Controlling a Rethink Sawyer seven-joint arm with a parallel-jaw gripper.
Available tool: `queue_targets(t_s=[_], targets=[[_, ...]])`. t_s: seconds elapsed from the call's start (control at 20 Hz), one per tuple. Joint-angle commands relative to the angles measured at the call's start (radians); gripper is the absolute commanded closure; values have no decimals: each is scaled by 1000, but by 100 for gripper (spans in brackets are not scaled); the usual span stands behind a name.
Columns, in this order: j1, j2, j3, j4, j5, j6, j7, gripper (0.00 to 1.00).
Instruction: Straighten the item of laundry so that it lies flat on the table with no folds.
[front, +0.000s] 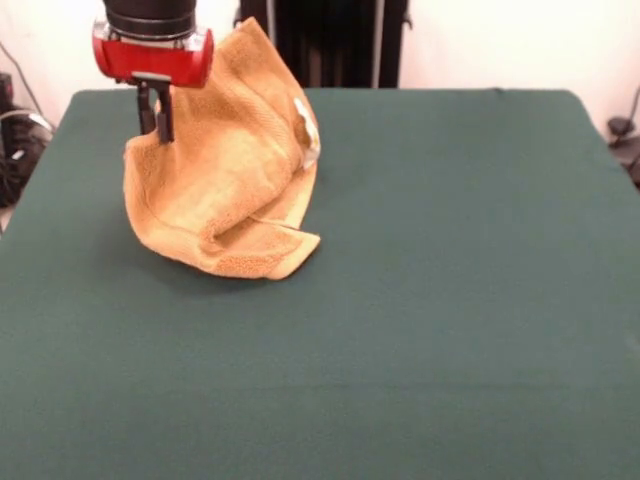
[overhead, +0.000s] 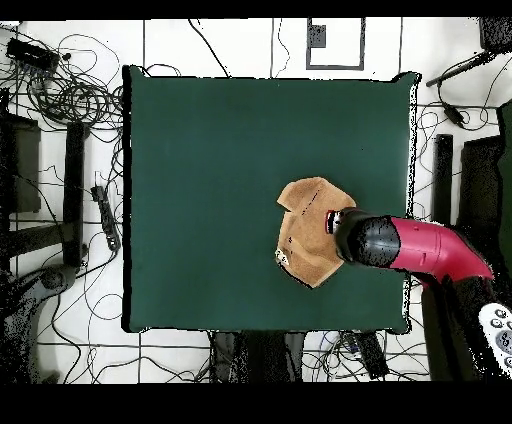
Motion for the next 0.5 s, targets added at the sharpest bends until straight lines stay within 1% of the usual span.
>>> queue_targets(t_s=[0.05,0.15,0.3,0.4,0.45,0.5], targets=[[-101,-25,117,93,-12,-42,-116,100],[-107,-28,120,90,-4,-31,-98,100],[-122,-38,134,123,4,-59,-57,100],[-161,-54,159,129,6,-48,-89,100],[-164,-58,163,135,1,-53,-87,100],[-173,-55,168,117,5,-40,-91,100]])
